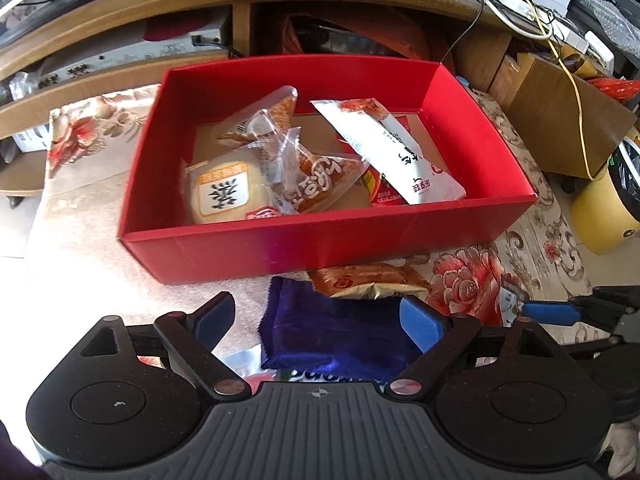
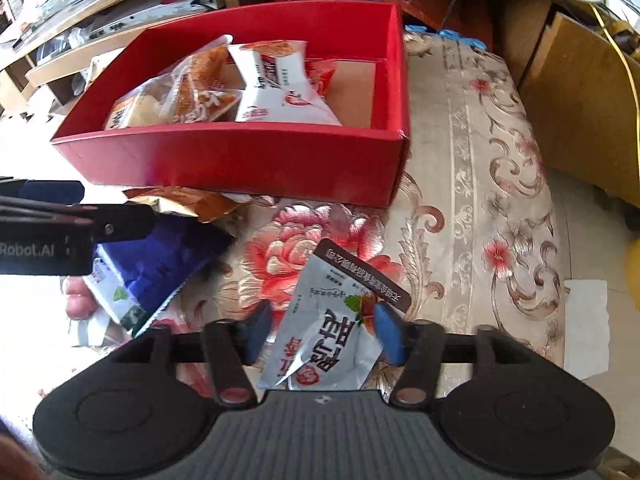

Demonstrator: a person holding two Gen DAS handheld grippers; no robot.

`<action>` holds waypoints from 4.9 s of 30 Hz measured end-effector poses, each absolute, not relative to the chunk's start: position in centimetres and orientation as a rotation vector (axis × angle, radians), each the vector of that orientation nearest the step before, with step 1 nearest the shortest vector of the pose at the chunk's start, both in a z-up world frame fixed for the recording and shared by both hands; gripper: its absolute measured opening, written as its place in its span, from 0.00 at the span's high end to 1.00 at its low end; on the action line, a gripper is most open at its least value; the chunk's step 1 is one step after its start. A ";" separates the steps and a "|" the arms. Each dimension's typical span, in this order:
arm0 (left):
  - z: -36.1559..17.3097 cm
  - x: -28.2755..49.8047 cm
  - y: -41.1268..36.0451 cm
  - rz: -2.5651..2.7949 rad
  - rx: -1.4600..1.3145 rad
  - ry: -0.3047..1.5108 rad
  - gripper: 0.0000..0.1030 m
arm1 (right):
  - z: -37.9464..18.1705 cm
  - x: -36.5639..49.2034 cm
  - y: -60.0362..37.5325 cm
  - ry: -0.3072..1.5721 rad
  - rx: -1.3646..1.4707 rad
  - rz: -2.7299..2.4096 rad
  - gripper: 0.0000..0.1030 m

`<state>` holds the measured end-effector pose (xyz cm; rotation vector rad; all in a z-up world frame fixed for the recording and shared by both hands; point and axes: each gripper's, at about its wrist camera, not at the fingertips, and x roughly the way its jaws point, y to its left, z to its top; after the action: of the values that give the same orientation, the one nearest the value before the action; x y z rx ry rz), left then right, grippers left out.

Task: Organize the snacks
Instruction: 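Grasp the blue pouch with the left tool while the right tool grasps the white bag, then lift both held snacks and carry them over the red box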

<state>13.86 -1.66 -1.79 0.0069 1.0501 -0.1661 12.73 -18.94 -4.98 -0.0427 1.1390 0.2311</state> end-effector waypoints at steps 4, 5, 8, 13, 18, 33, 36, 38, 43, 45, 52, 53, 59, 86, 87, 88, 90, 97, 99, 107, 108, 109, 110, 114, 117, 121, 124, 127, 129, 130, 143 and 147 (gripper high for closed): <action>-3.0 14.7 -2.5 -0.168 0.007 1.089 0.07 | -5.4 12.8 -19.0 1.137 -0.062 0.225 0.36; -3.4 14.8 -2.8 -0.170 0.019 1.099 0.07 | -5.4 12.9 -19.2 1.136 -0.053 0.224 0.36; -4.5 15.0 -3.5 -0.169 0.062 1.123 0.05 | -5.5 13.0 -19.8 1.134 -0.035 0.216 0.36; -5.5 15.3 -3.2 -0.182 0.025 1.157 0.06 | -5.3 12.3 -19.7 1.117 -0.056 0.235 0.43; -5.2 14.3 -2.9 -0.193 0.047 1.150 0.12 | -4.6 11.9 -20.0 1.100 -0.018 0.263 0.64; -3.8 12.4 -2.0 -0.214 0.060 1.118 0.17 | -3.7 10.6 -21.6 1.096 0.081 0.221 0.56; -3.9 12.5 -2.6 -0.203 0.096 1.114 0.13 | -4.1 10.7 -21.8 1.108 0.075 0.201 0.50; -4.0 12.5 -3.1 -0.212 0.111 1.114 0.10 | -4.6 10.8 -21.7 1.134 0.068 0.186 0.44; -4.9 12.8 -4.1 -0.218 0.131 1.132 0.05 | -5.4 11.3 -20.4 1.136 0.048 0.201 0.39; -5.2 13.0 -4.3 -0.210 0.143 1.134 0.04 | -5.5 11.2 -19.7 1.130 0.013 0.197 0.40; -5.8 13.6 -4.3 -0.197 0.148 1.147 0.01 | -5.4 11.0 -19.2 1.134 -0.017 0.212 0.40; -6.0 13.6 -4.3 -0.196 0.148 1.148 0.01 | -5.4 10.9 -19.0 1.124 -0.039 0.212 0.40; -5.4 13.3 -3.8 -0.230 0.126 1.141 0.17 | -5.1 10.5 -19.5 1.121 -0.046 0.228 0.50; -5.7 11.9 -7.6 -0.212 0.387 1.103 0.00 | -3.1 10.4 -22.2 1.068 0.079 0.222 0.50; -5.7 12.3 -7.3 -0.213 0.354 1.116 0.00 | -3.2 10.3 -22.3 1.069 0.080 0.224 0.50; -5.6 12.7 -6.9 -0.214 0.322 1.133 0.01 | -3.2 10.3 -22.3 1.071 0.080 0.227 0.50; -5.5 13.1 -6.2 -0.202 0.282 1.145 0.04 | -3.2 10.2 -22.4 1.071 0.082 0.229 0.50; -4.8 12.8 -5.2 -0.218 0.241 1.133 0.21 | -2.9 10.2 -22.0 1.061 0.077 0.243 0.50; -4.6 12.6 -4.9 -0.233 0.217 1.134 0.22 | -2.9 10.1 -21.9 1.062 0.075 0.244 0.50; -5.6 13.4 -4.9 -0.262 0.176 1.182 0.03 | -2.9 10.1 -21.3 1.067 0.065 0.260 0.49; -5.9 13.5 -4.9 -0.258 0.175 1.189 0.03 | -3.0 10.1 -21.3 1.069 0.064 0.261 0.50; -6.0 13.4 -4.8 -0.257 0.176 1.191 0.05 | -3.0 10.2 -21.3 1.069 0.064 0.262 0.50; -6.0 13.3 -4.7 -0.255 0.177 1.185 0.08 | -3.0 10.2 -21.3 1.069 0.064 0.264 0.50; -5.2 12.8 -3.7 -0.254 0.135 1.164 0.16 | -2.7 10.2 -21.0 1.060 0.061 0.272 0.50; -4.6 12.3 -3.3 -0.259 0.127 1.145 0.20 | -2.7 10.1 -20.7 1.058 0.053 0.277 0.50; -3.8 11.4 -3.2 -0.272 0.135 1.119 0.21 | -2.7 10.1 -20.5 1.058 0.046 0.277 0.50; -3.1 11.2 -2.8 -0.281 0.124 1.107 0.21 | -2.6 10.0 -20.3 1.053 0.042 0.283 0.49; -3.0 11.2 -2.5 -0.276 0.119 1.102 0.21 | -2.6 10.1 -19.9 1.053 0.035 0.290 0.50; -2.9 11.2 -2.2 -0.272 0.106 1.106 0.21 | -2.6 10.0 -19.7 1.053 0.034 0.293 0.50; -2.7 11.2 -2.1 -0.271 0.101 1.105 0.21 | -2.5 10.0 -19.7 1.051 0.034 0.295 0.50; -2.7 11.6 -2.8 -0.254 0.104 1.066 0.21 | -2.5 10.1 -19.6 1.045 0.035 0.302 0.49; -1.8 11.7 -2.7 -0.244 0.091 1.034 0.21 | -1.8 10.2 -19.5 1.023 0.043 0.304 0.49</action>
<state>11.66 -2.67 -1.81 0.0910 1.0342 -0.2441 10.16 -19.45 -1.80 0.0426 1.0231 0.3045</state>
